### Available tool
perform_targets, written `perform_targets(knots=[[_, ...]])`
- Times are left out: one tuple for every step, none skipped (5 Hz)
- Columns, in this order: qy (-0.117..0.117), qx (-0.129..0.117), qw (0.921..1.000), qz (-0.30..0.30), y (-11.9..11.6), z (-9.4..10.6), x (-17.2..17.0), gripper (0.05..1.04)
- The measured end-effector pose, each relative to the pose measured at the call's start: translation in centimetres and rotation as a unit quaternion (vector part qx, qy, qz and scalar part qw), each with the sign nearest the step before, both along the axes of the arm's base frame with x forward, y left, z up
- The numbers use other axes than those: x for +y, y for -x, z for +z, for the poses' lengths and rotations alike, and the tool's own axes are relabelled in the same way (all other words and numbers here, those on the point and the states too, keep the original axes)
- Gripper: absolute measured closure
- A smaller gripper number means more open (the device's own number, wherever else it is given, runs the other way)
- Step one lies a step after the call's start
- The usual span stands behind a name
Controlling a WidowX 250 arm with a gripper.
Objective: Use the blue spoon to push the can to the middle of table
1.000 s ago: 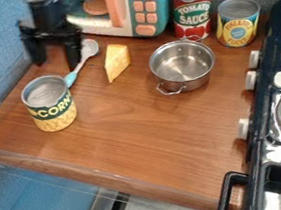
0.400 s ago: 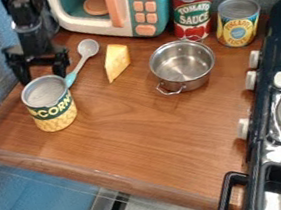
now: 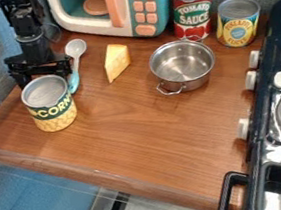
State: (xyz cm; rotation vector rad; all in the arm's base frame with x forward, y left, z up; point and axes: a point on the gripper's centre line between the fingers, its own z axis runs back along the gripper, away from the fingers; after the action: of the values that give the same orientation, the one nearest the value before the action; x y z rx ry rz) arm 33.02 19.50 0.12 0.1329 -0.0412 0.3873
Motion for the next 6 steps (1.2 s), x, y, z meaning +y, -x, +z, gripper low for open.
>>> perform_targets(knots=[[0.0, 0.007, 1.0, 0.0, 0.5, 0.1, -0.3, 0.084], [-0.017, -0.017, 0.9997, 0.0, 0.0, 3.7, -0.4, 0.084], [-0.009, -0.031, 0.9995, -0.003, -1.1, 4.9, -1.1, 0.084], [0.006, -0.012, 0.9999, 0.008, -1.7, 3.4, -1.6, 0.084], [0.022, 0.0, 0.9994, 0.026, -2.1, 1.5, -1.7, 0.084], [0.022, 0.006, 0.9992, 0.033, -2.3, 1.0, -2.3, 0.084]])
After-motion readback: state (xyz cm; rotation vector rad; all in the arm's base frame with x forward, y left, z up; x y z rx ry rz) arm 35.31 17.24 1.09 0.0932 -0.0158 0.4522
